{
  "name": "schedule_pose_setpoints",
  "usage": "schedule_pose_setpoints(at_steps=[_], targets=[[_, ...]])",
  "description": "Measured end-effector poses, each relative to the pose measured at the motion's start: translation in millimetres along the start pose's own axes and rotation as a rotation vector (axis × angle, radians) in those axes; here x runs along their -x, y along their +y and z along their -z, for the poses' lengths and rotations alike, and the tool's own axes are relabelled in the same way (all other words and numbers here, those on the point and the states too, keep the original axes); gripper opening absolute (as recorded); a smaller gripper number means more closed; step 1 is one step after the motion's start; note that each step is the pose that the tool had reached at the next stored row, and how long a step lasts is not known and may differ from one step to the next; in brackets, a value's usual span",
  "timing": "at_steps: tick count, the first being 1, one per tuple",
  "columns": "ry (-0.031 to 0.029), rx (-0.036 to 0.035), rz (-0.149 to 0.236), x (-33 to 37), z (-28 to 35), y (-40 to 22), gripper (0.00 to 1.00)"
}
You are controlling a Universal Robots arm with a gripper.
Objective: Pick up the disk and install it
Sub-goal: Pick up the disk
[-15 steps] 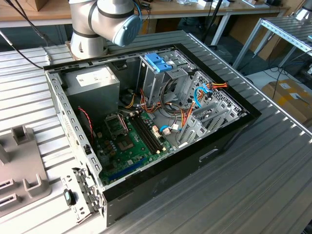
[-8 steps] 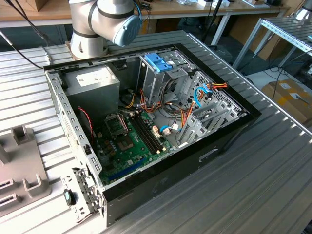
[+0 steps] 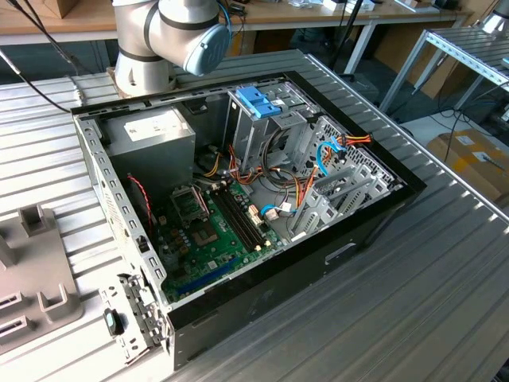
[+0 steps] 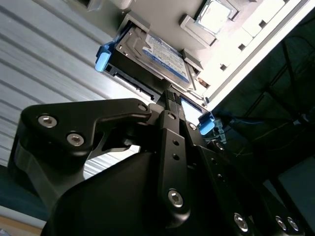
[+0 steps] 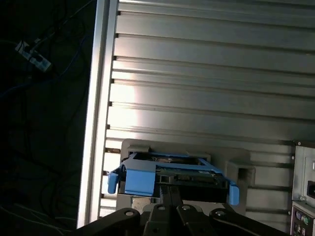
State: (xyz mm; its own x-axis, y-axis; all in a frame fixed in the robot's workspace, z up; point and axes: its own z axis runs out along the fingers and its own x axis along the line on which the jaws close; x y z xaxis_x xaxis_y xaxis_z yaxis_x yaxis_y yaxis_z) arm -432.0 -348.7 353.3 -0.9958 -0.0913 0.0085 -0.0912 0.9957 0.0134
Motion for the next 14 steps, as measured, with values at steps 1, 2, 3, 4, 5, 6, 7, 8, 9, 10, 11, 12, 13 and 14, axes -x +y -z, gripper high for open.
schedule_pose_setpoints(at_steps=[1,2,3,4,5,6,7,8,9,10,11,12,13,14], targets=[[0.0001,-0.0001,0.010,0.0,0.0,0.0,0.11],[0.0003,-0.0001,0.018,0.0,0.0,0.0,0.11],[0.0005,-0.0003,0.033,0.0,0.0,0.0,0.11],[0.0006,-0.0004,0.048,0.0,0.0,0.0,0.11],[0.0008,-0.0005,0.060,0.0,0.0,0.0,0.11],[0.0010,-0.0006,0.071,0.0,0.0,0.0,0.11],[0.0013,-0.0008,0.088,0.0,0.0,0.0,0.11],[0.0015,-0.0009,0.110,0.0,0.0,0.0,0.11],[0.0016,-0.0010,0.121,0.0,0.0,0.0,0.11],[0.0019,-0.0011,0.133,0.0,0.0,0.0,0.11],[0.0021,-0.0013,0.150,0.0,0.0,0.0,0.11],[0.0022,-0.0014,0.166,0.0,0.0,0.0,0.11],[0.0024,-0.0015,0.177,0.0,0.0,0.0,0.11],[0.0028,-0.0017,0.202,0.0,0.0,0.1,0.11]])
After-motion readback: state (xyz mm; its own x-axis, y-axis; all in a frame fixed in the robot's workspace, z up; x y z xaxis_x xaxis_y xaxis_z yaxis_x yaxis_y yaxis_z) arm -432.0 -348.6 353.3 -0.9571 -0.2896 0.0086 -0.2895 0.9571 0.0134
